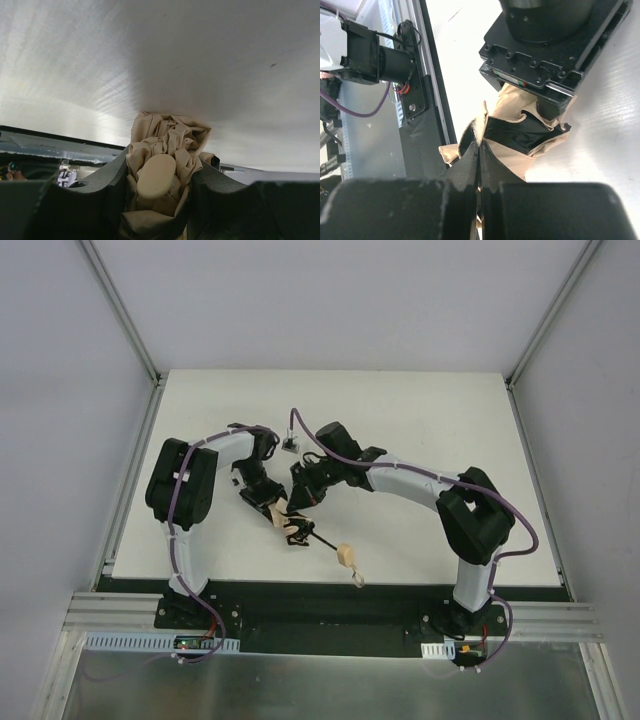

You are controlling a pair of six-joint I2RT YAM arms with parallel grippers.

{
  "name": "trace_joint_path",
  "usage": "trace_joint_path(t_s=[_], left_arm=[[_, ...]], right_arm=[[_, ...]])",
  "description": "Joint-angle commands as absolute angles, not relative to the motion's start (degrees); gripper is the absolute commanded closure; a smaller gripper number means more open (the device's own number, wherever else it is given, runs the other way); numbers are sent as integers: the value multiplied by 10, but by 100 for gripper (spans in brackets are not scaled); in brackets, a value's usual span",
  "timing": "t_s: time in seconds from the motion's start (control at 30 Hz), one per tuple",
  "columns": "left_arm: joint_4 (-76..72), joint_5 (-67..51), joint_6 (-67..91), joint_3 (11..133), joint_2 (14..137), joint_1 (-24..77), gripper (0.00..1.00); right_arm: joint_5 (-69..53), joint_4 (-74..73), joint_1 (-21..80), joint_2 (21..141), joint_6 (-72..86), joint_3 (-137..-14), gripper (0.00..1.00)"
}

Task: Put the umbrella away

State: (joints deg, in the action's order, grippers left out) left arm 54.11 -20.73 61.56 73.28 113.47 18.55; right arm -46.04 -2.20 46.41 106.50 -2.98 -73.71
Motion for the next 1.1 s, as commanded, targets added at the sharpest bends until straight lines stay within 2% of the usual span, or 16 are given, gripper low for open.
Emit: trace_joint_path(t_s=[0.0,0.13,0.27,0.37,0.47,0.6,0.8,0.93,1.0,1.07], left_arm=[[526,-118,646,756,1167,199,100],[537,-83,646,772,1188,205,100],[534,-56,659,770,1193,211,100],[529,-13,670,773,1184,225,100],[519,10,682,759,1177,229,100],[500,25,685,751,1177,228,100],[497,50,689,757,1180,222,100],[497,51,703,754,1185,222,100],[497,66,695,758,1191,223,100],[495,60,688,763,1201,221,100]], right_arm=[[-543,-87,497,1002,-86,-838,100],[-521,-64,515,984,-68,-818,100],[-521,126,514,956,85,-762,100],[-489,226,508,958,172,-745,100],[-460,391,504,967,306,-705,100],[-459,521,512,985,389,-675,100],[-449,367,554,943,226,-637,100],[-410,176,616,934,61,-693,100],[-376,170,624,931,38,-676,100],[-356,85,627,935,-30,-696,100]])
